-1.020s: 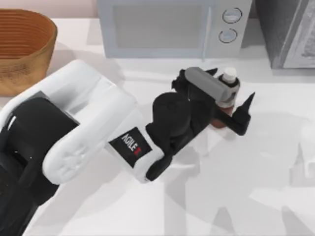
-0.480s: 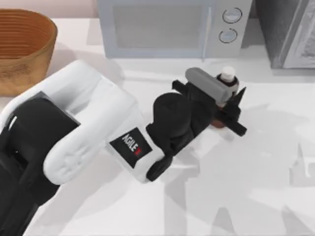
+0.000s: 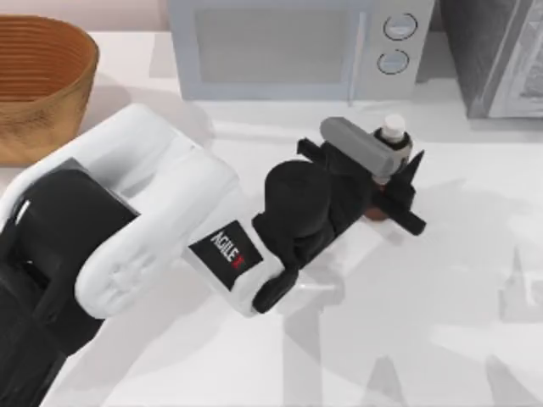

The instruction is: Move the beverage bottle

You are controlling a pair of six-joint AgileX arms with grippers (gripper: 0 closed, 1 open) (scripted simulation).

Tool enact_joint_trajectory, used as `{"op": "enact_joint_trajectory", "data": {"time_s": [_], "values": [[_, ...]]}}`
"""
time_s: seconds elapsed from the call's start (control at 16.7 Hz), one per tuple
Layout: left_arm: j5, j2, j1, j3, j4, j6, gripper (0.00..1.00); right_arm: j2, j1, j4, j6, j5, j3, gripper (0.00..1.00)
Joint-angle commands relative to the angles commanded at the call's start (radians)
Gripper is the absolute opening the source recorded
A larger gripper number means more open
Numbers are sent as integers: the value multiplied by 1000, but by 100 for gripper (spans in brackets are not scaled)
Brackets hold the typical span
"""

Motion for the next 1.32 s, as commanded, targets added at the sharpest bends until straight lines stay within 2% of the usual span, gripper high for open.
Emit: {"op": "enact_joint_trajectory", "data": {"time_s": [0.36, 0.54, 0.9, 1.14, 1.32], "values": [[2, -2, 4, -2, 1, 1, 0, 0, 0, 0, 0, 0, 0, 100], [61, -36, 60, -46, 34, 3, 0, 0, 0, 0, 0, 0, 0, 100], [359, -166, 356, -261, 104, 12, 0, 0, 0, 0, 0, 0, 0, 100], [509, -243, 514, -376, 145, 21, 0, 0, 0, 0, 0, 0, 0, 100], [682, -303, 691, -500, 174, 24, 0, 0, 0, 0, 0, 0, 0, 100]]}}
